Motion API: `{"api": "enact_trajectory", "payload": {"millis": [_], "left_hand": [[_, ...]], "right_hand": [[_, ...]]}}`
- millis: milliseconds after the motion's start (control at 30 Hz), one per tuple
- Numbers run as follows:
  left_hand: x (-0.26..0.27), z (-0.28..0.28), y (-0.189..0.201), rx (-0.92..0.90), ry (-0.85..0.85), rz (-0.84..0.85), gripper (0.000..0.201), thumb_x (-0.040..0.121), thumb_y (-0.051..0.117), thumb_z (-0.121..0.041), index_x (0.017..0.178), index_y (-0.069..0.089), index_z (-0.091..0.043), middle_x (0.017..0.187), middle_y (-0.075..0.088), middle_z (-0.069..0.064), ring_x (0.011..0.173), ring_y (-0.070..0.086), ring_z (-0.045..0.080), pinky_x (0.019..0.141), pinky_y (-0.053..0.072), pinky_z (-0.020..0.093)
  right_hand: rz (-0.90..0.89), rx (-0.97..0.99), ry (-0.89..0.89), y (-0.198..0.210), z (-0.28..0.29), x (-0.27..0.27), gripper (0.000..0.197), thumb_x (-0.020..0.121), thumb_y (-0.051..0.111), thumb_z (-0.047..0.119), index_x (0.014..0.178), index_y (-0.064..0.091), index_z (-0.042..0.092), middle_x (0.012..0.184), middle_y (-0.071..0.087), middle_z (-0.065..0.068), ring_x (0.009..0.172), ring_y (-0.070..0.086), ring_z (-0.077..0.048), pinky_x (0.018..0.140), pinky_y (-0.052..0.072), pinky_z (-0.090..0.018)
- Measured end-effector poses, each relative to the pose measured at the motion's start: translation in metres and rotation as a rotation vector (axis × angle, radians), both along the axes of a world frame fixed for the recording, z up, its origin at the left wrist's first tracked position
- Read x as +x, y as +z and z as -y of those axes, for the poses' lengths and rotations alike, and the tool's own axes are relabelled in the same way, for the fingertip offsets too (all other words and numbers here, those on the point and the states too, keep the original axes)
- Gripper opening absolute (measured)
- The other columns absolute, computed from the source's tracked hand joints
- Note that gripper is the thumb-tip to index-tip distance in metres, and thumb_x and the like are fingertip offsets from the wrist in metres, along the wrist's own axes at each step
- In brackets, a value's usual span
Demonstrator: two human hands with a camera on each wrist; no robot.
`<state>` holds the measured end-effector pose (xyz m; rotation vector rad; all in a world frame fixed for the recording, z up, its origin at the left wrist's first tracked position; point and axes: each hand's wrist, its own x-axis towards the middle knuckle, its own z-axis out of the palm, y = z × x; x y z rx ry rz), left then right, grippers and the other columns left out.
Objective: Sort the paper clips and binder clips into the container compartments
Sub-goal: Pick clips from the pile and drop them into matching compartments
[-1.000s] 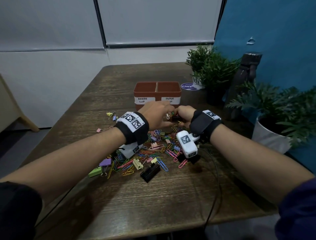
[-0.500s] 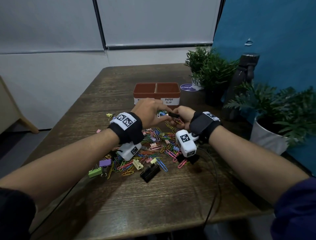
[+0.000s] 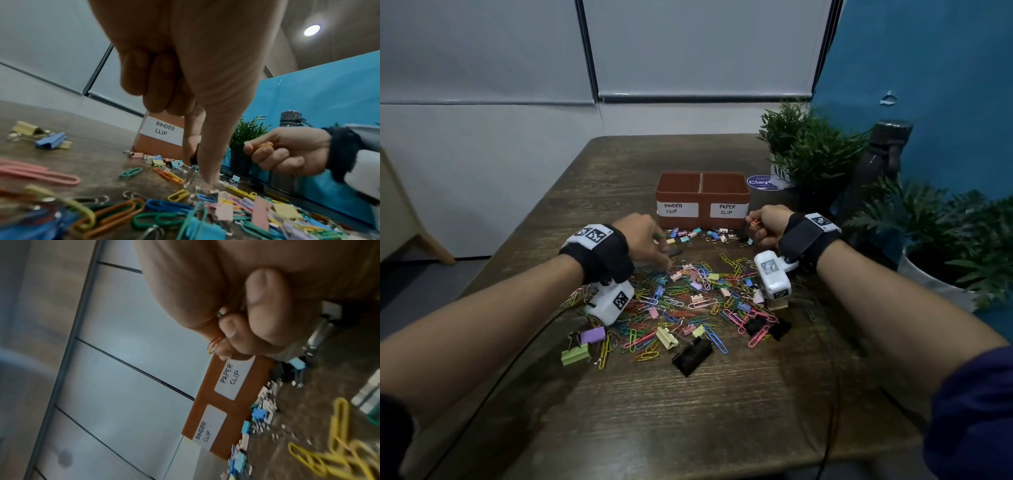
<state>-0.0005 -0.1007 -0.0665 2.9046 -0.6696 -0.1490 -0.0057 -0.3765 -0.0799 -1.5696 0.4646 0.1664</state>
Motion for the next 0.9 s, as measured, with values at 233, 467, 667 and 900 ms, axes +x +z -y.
{"api": "enact_trajectory", "payload": {"millis": [233,467,667,900], "left_hand": [[0.013,-0.006,0.021,-0.053,-0.130,-0.171,0.041,0.067,0.074,-0.066,0.088,0.075,-0.032,0.092,0.069,-0.016,0.089,0.060,0.004,0.073,0.046,0.025],[0.058,0.026,0.062,-0.461,0.181,-0.198,0.064,0.100,0.026,-0.058,0.118,0.062,-0.008,0.122,0.063,0.011,0.114,0.058,0.030,0.096,0.045,0.039],[0.109,0.073,0.070,-0.573,0.280,-0.260,0.041,0.101,0.041,-0.044,0.078,0.054,-0.012,0.076,0.055,0.005,0.064,0.048,0.022,0.063,0.042,0.030],[0.117,0.123,0.078,-0.766,0.326,-0.531,0.030,0.104,0.031,-0.028,0.113,0.054,-0.011,0.074,0.052,-0.004,0.059,0.045,0.013,0.045,0.029,0.026]], "right_hand": [[0.097,-0.152,-0.046,0.045,-0.003,0.056,0.033,0.102,0.031,0.011,0.074,0.047,0.018,0.038,0.040,0.009,0.025,0.030,-0.004,0.031,0.020,-0.010],[0.194,-0.489,-0.045,0.063,0.001,0.094,0.031,0.095,0.054,0.016,0.123,0.062,0.005,0.081,0.054,0.005,0.066,0.054,-0.006,0.054,0.046,-0.018],[0.154,-0.470,0.006,0.063,-0.014,0.111,0.042,0.104,0.043,0.015,0.143,0.040,-0.002,0.102,0.064,-0.018,0.084,0.065,-0.029,0.076,0.054,-0.037],[0.202,-0.208,-0.090,0.052,-0.003,0.120,0.033,0.103,0.042,0.039,0.088,0.049,0.010,0.079,0.054,-0.009,0.064,0.053,-0.022,0.050,0.047,-0.030]]}}
